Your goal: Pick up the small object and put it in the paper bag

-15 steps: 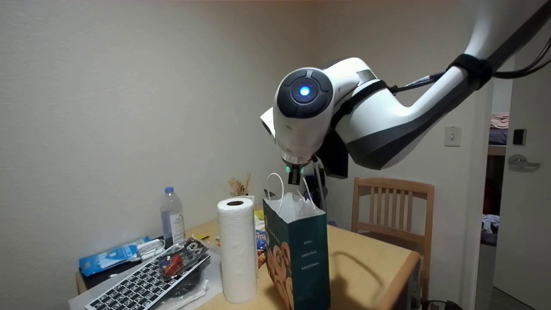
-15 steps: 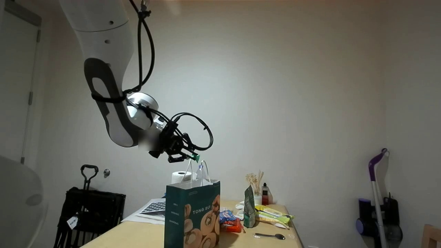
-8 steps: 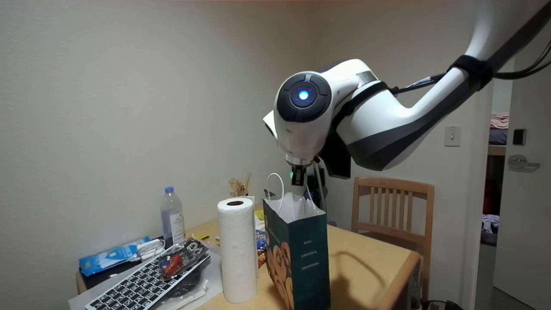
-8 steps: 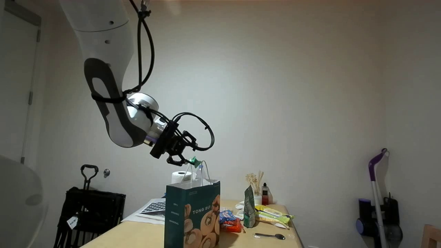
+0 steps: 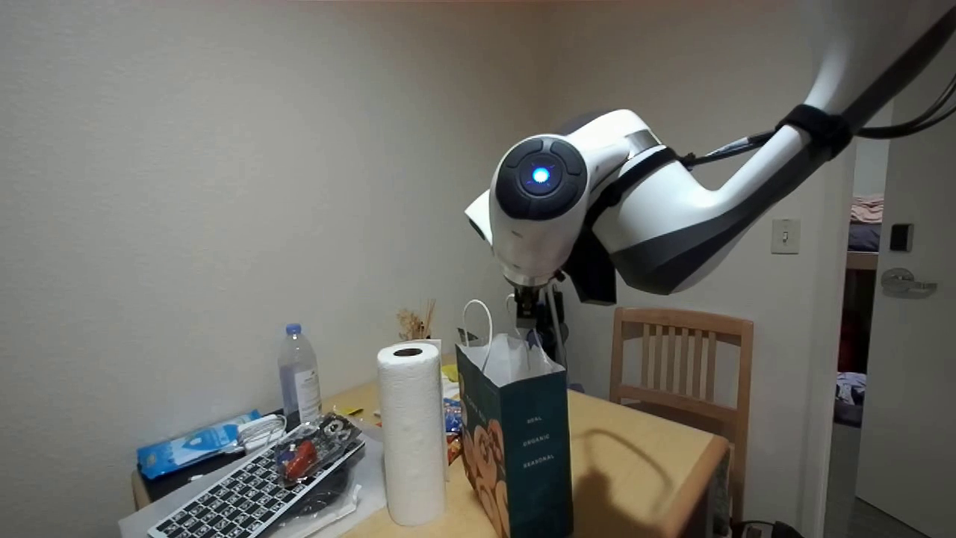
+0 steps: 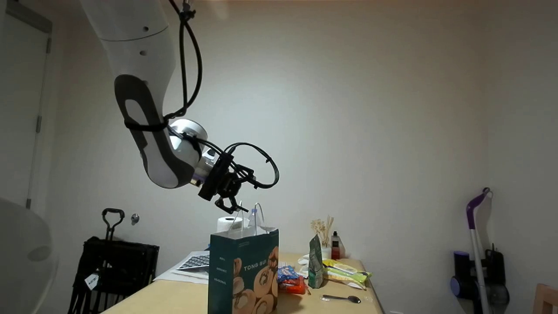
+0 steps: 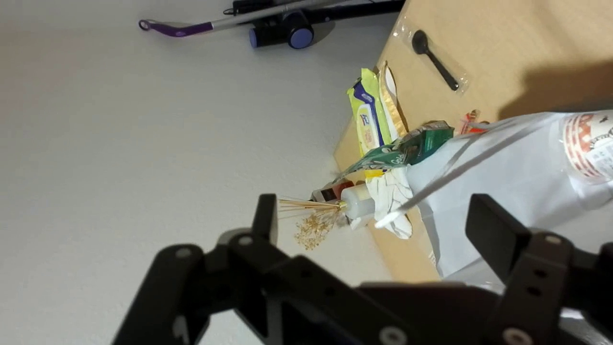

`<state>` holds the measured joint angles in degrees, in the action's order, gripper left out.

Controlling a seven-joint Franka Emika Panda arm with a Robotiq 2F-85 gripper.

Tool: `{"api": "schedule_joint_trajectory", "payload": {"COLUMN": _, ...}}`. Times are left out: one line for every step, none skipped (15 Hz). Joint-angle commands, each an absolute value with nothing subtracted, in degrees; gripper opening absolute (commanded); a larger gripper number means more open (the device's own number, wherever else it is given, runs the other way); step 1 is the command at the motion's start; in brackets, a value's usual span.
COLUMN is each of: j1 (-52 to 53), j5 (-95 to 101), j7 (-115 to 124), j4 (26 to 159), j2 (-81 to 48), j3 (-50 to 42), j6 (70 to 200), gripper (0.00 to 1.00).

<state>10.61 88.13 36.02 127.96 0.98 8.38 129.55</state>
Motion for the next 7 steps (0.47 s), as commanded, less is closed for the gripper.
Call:
{"api": "schedule_joint_trajectory", "payload": {"j1": 9.2, "j5": 87.3, "j7": 35.7, "j4": 128.6, "j2": 2.3, "j3": 7.6, "j6": 132.1, "gripper": 1.00}}
{"api": "schedule_joint_trajectory", "payload": {"j1": 9.7, "j5": 88.0, "j7": 35.9, "j4": 127.9, "j2": 1.1, "j3": 8.1, "j6": 130.8, "gripper": 1.00}}
{"api": "schedule_joint_trajectory", "payload": {"j1": 9.5, "j5": 88.0, "j7": 35.9, "j4": 127.8, "j2": 1.1, "j3": 7.9, "j6": 131.0, "gripper": 1.00}}
{"api": "schedule_joint_trajectory", "payload": {"j1": 9.4, "j5": 88.0, "j7": 35.9, "j4": 127.8, "j2": 1.1, "j3": 7.8, "j6": 131.0, "gripper": 1.00}}
{"api": "schedule_joint_trajectory", "payload": {"j1": 9.4, "j5": 88.0, "j7": 35.9, "j4": 127.8, "j2": 1.1, "j3": 7.8, "j6": 131.0, "gripper": 1.00}}
{"api": "schedule_joint_trajectory", "payload": {"j1": 9.4, "j5": 87.9, "j7": 35.9, "j4": 127.8, "j2": 1.1, "j3": 7.9, "j6": 131.0, "gripper": 1.00}}
{"api": "schedule_joint_trajectory", "payload": {"j1": 9.4, "j5": 87.9, "j7": 35.9, "j4": 127.8, "j2": 1.1, "j3": 7.9, "j6": 131.0, "gripper": 1.00}}
